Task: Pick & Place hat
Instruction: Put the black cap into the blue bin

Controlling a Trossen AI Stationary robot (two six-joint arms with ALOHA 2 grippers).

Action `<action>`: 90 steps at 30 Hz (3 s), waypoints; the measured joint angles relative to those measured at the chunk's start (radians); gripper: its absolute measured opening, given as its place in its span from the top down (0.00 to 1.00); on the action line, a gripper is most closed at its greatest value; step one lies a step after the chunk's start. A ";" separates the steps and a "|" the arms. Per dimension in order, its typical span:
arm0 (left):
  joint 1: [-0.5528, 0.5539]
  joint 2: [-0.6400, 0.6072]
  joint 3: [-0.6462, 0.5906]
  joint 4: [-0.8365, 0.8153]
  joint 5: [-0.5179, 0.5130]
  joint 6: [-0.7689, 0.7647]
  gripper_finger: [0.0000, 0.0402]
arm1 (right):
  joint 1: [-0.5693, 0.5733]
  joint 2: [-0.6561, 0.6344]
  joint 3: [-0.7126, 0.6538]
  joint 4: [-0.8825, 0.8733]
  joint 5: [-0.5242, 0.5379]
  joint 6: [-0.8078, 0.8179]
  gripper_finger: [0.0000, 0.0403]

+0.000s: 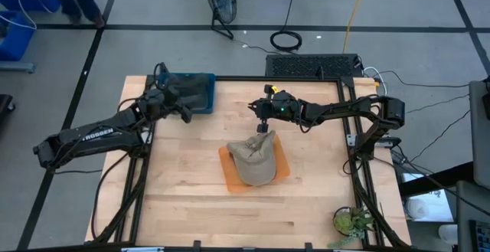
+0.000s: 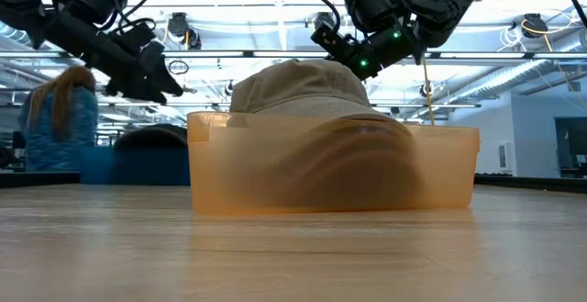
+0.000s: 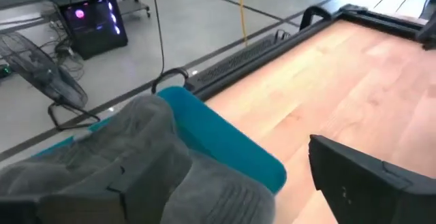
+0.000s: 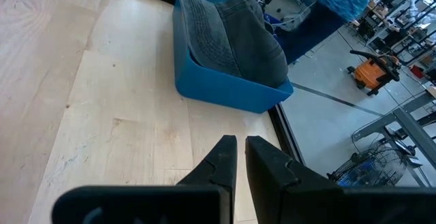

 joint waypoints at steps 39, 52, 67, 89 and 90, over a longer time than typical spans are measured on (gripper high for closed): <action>0.034 0.259 0.000 -0.093 -0.184 0.191 0.85 | -0.001 0.000 0.000 0.004 0.000 0.000 0.95; 0.114 0.266 -0.001 -0.126 -0.248 0.194 0.84 | -0.001 0.000 0.000 -0.001 0.000 0.006 0.95; 0.172 0.340 -0.002 -0.072 -0.247 0.196 0.84 | -0.001 0.000 0.000 -0.001 0.000 0.007 0.95; 0.116 0.129 -0.003 -0.040 -0.145 0.175 0.84 | -0.001 0.000 0.000 -0.001 0.000 0.007 0.95; 0.124 0.148 -0.003 -0.034 -0.143 0.174 0.84 | -0.001 0.000 0.000 -0.001 0.000 0.007 0.95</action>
